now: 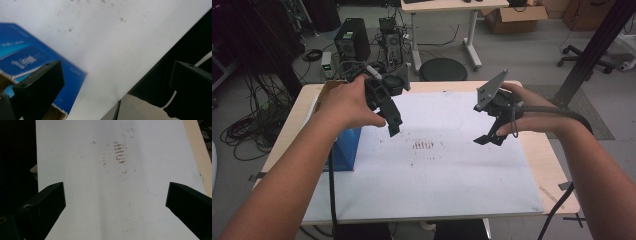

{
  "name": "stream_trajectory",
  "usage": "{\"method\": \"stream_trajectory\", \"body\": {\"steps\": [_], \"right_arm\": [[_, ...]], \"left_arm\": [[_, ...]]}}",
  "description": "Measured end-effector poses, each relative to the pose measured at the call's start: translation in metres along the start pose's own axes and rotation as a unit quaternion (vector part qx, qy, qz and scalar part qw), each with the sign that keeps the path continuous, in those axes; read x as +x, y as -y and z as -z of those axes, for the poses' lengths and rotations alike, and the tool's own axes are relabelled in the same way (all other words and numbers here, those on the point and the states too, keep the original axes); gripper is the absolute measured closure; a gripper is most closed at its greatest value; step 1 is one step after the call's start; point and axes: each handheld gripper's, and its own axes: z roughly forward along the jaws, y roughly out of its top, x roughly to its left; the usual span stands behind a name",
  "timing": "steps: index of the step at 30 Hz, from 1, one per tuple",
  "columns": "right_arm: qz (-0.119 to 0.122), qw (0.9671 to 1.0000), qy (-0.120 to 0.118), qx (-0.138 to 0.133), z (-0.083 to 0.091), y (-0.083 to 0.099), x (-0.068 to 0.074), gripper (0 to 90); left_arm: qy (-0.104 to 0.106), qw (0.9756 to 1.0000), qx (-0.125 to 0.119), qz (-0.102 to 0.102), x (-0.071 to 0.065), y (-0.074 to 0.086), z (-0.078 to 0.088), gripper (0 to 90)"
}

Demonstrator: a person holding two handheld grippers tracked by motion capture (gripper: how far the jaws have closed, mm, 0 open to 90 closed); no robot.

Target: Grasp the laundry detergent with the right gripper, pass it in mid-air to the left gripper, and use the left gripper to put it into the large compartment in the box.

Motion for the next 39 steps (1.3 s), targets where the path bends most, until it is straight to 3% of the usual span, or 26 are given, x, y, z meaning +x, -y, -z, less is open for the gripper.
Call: {"method": "stream_trajectory", "body": {"steps": [11,20,32,39], "right_arm": [[-0.001,0.9991,-0.012,0.04,-0.013,0.005,-0.009,2.9],[-0.001,0.9979,-0.02,0.061,-0.022,0.011,-0.011,3.2],[-0.005,0.9972,-0.028,0.069,-0.028,0.016,-0.016,3.2],[-0.007,0.9967,-0.032,0.075,-0.03,0.018,-0.02,3.2]], "left_arm": [[0.01,0.998,0.009,-0.061,-0.007,-0.007,-0.01,0.2],[0.018,0.9929,0.016,-0.116,-0.009,-0.008,-0.015,0.2],[0.032,0.9908,0.015,-0.131,-0.004,-0.011,-0.02,0.2],[0.036,0.9909,0.015,-0.129,0.002,-0.011,-0.023,0.2]]}}
